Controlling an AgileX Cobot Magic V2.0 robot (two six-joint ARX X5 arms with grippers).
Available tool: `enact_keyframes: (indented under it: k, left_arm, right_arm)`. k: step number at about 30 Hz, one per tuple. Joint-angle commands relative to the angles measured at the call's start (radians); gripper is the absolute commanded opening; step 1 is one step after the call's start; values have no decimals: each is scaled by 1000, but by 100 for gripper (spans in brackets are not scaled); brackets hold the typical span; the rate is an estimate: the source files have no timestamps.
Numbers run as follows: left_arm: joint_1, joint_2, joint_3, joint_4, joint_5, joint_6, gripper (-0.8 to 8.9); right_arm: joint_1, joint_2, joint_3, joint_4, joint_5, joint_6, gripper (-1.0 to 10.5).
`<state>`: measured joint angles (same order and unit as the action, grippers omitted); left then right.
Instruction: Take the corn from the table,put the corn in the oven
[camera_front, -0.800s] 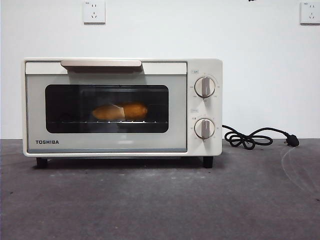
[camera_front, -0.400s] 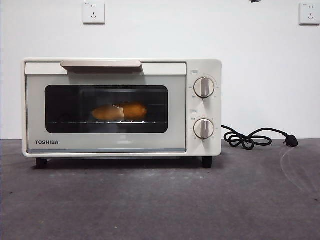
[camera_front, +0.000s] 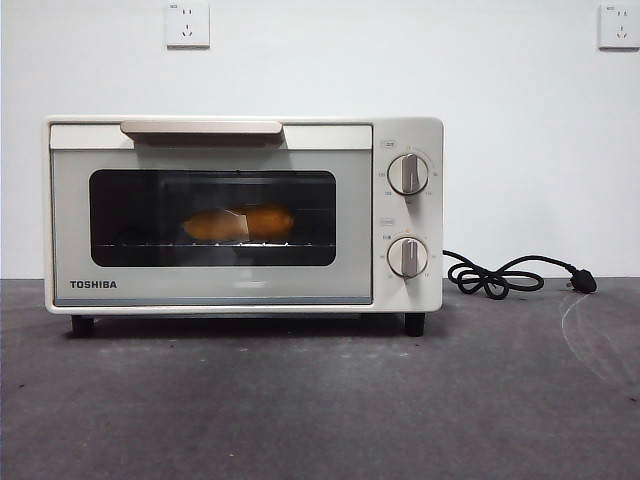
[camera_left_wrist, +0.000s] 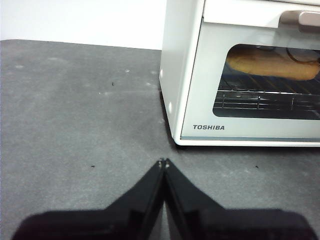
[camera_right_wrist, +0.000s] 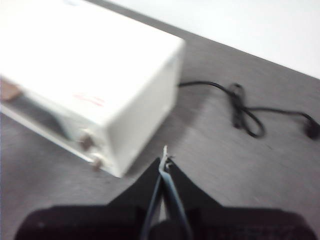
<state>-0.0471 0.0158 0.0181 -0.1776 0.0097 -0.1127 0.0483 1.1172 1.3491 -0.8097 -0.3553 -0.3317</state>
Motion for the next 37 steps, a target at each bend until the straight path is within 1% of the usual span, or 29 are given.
enact_keyframes:
  k: [1, 3, 5, 9, 14, 16, 20, 24, 31, 37]
  left_arm:
    - [-2, 0, -8, 11, -3, 13, -4]
    - [-2, 0, -8, 11, -3, 13, -4]
    - [-2, 0, -8, 11, -3, 13, -4]
    - [-2, 0, -8, 11, -3, 13, -4]
    - [-2, 0, -8, 11, -3, 13, -4]
    - [-2, 0, -8, 11, -3, 13, -4]
    - [-2, 0, -8, 11, -3, 13, -4]
    - [-2, 0, -8, 11, -3, 13, -4]
    - [-2, 0, -8, 11, -3, 13, -4]
    - [-2, 0, -8, 11, -3, 13, -4]
  right_arm:
    - [-42, -47, -89, 63, -4, 26, 0]
    - [-61, -101, -182, 153, 0, 26, 0]
    - [-74, -157, -288, 262, 25, 43, 0]
    - [-94, -281, -543, 516, 115, 117, 0]
    - [-127, -451, -850, 759, 129, 169, 0]
    - [-147, -517, -953, 807, 137, 176, 0]
    - [-182, -659, -1120, 813, 171, 185, 0]
    - [-195, -799, -1230, 810, 204, 202, 0]
    - [-195, -987, -1326, 807, 211, 228, 0]
    - [-194, -1098, -1335, 645, 233, 235, 0]
